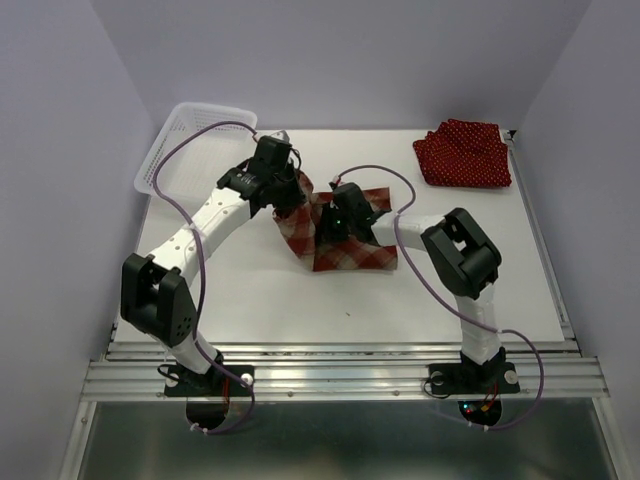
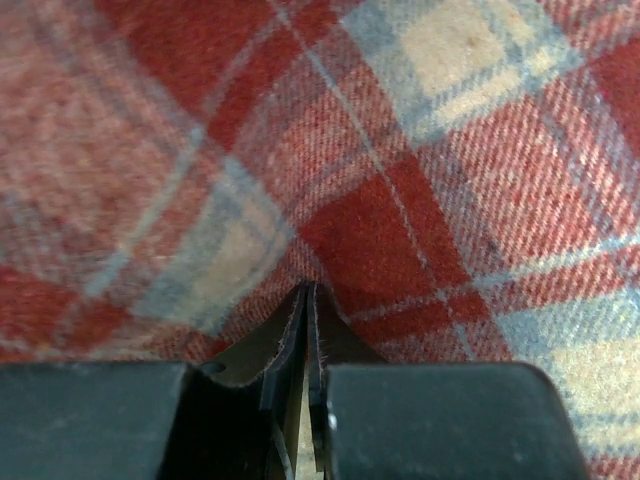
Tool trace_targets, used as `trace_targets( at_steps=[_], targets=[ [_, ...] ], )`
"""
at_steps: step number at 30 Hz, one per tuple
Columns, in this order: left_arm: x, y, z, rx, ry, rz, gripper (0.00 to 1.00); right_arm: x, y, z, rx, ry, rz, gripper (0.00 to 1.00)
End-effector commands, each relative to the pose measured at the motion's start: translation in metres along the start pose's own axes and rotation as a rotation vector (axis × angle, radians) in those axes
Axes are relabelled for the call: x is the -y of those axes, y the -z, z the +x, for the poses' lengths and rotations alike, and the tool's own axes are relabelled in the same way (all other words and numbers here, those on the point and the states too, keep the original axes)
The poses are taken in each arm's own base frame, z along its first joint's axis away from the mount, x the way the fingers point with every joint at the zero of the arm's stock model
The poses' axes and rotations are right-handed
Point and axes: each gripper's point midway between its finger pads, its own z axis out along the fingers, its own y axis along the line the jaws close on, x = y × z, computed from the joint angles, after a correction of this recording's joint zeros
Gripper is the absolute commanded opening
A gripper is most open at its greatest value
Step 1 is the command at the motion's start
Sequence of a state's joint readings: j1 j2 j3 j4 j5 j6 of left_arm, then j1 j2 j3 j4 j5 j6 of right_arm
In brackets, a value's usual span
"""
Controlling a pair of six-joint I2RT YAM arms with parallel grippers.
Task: Fold and stack the skirts
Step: Fold the skirt
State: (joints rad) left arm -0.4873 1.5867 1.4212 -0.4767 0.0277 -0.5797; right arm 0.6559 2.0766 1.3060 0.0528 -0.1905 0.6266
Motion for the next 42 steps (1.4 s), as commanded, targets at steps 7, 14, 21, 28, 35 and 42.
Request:
trace_targets(
  at_steps=[7, 14, 21, 28, 35, 42],
  targets=[
    [0.019, 0.004, -0.019, 0.046, 0.012, 0.027, 0.0, -0.017, 0.017, -0.02, 0.087, 0.007, 0.048, 0.1],
    [0.006, 0.001, -0.017, 0.051, 0.008, -0.034, 0.0, 0.004, 0.073, -0.05, 0.199, 0.009, 0.193, 0.12],
    [0.004, 0.01, -0.021, 0.076, -0.009, -0.04, 0.0, 0.097, 0.118, -0.052, 0.172, -0.046, 0.458, 0.13],
    [0.006, 0.01, -0.021, 0.07, -0.014, -0.03, 0.0, 0.148, 0.129, -0.039, 0.114, -0.022, 0.571, 0.12],
    [0.009, 0.01, -0.022, 0.071, -0.02, -0.023, 0.0, 0.164, 0.118, -0.034, 0.067, 0.018, 0.602, 0.11],
    [0.026, 0.009, -0.02, 0.063, -0.039, 0.02, 0.0, 0.177, 0.109, -0.009, -0.012, -0.01, 0.605, 0.09]
  ],
)
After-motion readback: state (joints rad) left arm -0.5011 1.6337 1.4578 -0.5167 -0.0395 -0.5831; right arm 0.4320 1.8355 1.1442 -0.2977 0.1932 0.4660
